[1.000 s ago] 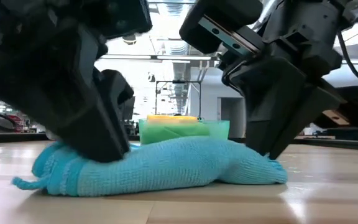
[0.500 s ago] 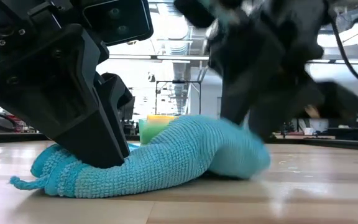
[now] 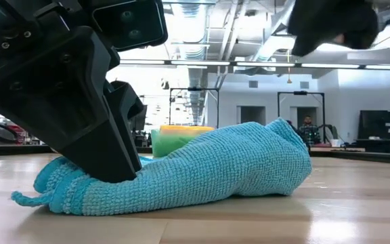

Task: Roll microfiber towels into tight, uniform cylinder then place into a basket
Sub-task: Roll the blue towel

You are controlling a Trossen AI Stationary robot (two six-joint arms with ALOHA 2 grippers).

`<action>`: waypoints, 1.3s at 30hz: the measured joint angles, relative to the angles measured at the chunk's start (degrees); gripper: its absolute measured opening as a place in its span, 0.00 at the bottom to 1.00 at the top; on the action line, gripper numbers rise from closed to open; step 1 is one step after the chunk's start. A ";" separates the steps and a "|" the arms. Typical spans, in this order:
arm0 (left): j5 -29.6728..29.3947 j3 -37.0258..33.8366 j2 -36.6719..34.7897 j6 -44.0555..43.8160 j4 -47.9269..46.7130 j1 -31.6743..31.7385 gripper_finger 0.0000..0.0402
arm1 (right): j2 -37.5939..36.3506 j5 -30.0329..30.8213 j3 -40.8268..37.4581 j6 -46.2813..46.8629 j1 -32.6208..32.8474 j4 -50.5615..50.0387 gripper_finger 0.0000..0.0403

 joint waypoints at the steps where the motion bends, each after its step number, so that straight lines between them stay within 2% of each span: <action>1: -0.02 -0.01 0.01 -0.47 0.05 0.00 0.24 | -0.14 0.03 0.00 -4.00 0.15 -0.02 0.34; 4: 0.18 -0.02 0.03 -1.77 0.05 0.27 0.24 | 0.18 -0.24 0.00 -18.92 0.35 0.42 0.35; 9: 0.54 -0.04 0.03 -3.45 0.08 0.79 0.24 | 2.35 -2.77 0.00 -37.74 0.32 3.32 0.41; 13: 1.16 -0.04 0.03 -4.35 -0.16 0.79 0.24 | 4.54 -5.10 0.04 -50.97 1.41 5.02 0.48; 17: 2.36 -0.07 0.03 -5.43 -0.50 0.85 0.24 | 6.59 -5.33 0.02 -59.46 2.68 6.93 0.54; 27: 3.25 -0.07 0.03 -6.44 -0.43 1.01 0.24 | 13.00 -2.05 0.04 -68.26 1.68 10.74 0.55; 33: 3.85 -0.07 0.03 -6.47 -0.41 1.05 0.24 | 16.42 -1.53 0.04 -67.64 -0.08 11.23 0.52; 39: 4.56 -0.07 0.03 -6.74 -0.28 1.03 0.24 | 17.43 -4.21 0.06 -66.42 -0.64 12.42 0.49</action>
